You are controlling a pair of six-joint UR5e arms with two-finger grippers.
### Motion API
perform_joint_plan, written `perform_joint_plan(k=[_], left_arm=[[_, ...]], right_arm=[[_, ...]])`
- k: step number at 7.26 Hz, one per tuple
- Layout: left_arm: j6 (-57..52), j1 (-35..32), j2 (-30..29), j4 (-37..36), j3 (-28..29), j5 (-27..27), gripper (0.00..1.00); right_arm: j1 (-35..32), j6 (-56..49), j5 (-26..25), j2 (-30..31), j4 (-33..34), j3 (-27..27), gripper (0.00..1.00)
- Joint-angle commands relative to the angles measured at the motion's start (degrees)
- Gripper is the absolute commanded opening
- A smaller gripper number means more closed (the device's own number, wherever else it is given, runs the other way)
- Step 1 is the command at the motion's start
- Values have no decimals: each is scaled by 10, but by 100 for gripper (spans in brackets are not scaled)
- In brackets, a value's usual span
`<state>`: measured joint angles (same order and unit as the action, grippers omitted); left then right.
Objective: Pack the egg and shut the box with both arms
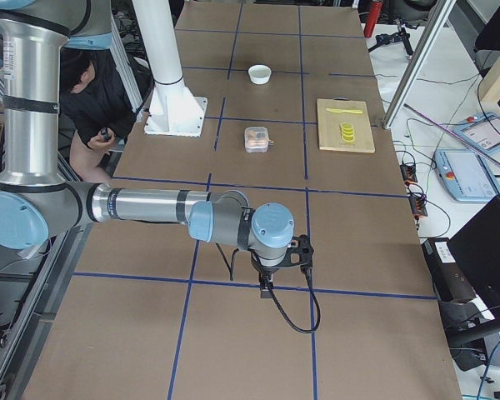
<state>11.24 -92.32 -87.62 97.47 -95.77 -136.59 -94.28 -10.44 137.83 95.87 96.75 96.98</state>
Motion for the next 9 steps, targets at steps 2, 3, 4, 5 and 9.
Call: perform_joint_plan(k=[2,3,4,5,9], left_arm=[[0,0,0,2,0,0,100],[0,0,0,3,-1,0,100],[-1,0,0,3,-2,1,100],[1,0,0,4,-2,2,100],[19,0,-5,14,-2,2,100]], right_arm=[[0,15,-1,-6,-1,-10,100],[0,16,-1,-8,-1,-14,100],[-3,22,0,-11,-2,-14,100],[-3,36,-1,-11,-22,-15,100],[-3,73,0,-10,-54,-20,100]])
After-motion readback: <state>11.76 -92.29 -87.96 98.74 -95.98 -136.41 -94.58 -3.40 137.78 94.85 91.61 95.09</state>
